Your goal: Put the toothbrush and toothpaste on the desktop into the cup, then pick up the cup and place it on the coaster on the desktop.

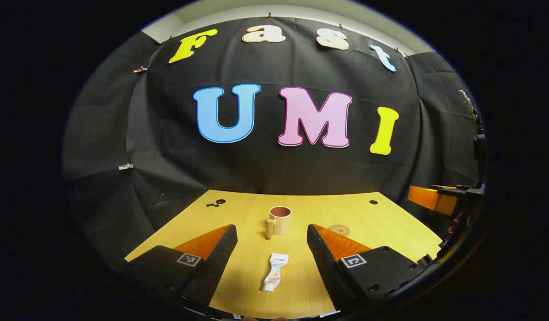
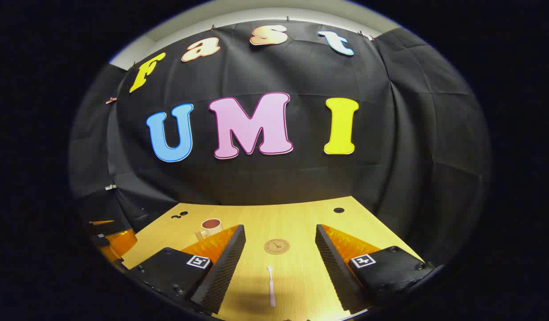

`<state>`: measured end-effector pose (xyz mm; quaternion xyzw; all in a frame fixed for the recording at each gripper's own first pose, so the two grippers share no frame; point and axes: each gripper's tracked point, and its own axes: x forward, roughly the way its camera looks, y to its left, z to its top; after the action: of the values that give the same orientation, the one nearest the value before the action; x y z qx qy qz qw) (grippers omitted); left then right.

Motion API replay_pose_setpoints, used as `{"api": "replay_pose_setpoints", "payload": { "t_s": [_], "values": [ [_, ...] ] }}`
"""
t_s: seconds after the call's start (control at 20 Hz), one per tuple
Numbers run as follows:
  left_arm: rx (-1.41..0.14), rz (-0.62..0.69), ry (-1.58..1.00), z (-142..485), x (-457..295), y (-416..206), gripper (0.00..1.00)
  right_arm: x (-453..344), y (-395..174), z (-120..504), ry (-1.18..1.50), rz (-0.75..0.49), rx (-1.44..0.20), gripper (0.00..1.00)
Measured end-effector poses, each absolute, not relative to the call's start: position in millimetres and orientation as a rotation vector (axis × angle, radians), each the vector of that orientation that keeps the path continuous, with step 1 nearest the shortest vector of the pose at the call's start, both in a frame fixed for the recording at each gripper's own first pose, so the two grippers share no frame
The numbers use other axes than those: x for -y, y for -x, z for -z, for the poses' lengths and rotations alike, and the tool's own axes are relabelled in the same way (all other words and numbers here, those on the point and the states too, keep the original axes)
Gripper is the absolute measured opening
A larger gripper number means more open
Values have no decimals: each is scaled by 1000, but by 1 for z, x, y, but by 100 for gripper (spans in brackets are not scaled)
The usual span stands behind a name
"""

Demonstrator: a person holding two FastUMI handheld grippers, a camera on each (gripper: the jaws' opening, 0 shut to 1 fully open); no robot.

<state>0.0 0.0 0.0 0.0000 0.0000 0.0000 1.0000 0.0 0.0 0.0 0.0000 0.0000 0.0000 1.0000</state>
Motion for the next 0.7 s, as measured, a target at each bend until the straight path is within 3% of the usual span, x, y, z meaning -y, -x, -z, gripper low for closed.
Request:
{"api": "replay_pose_setpoints", "payload": {
  "t_s": [0.7],
  "values": [
    [-62, -10, 25, 13, 10, -20, 98, -7, -13, 21, -6, -60, -88, 98]
  ]
}}
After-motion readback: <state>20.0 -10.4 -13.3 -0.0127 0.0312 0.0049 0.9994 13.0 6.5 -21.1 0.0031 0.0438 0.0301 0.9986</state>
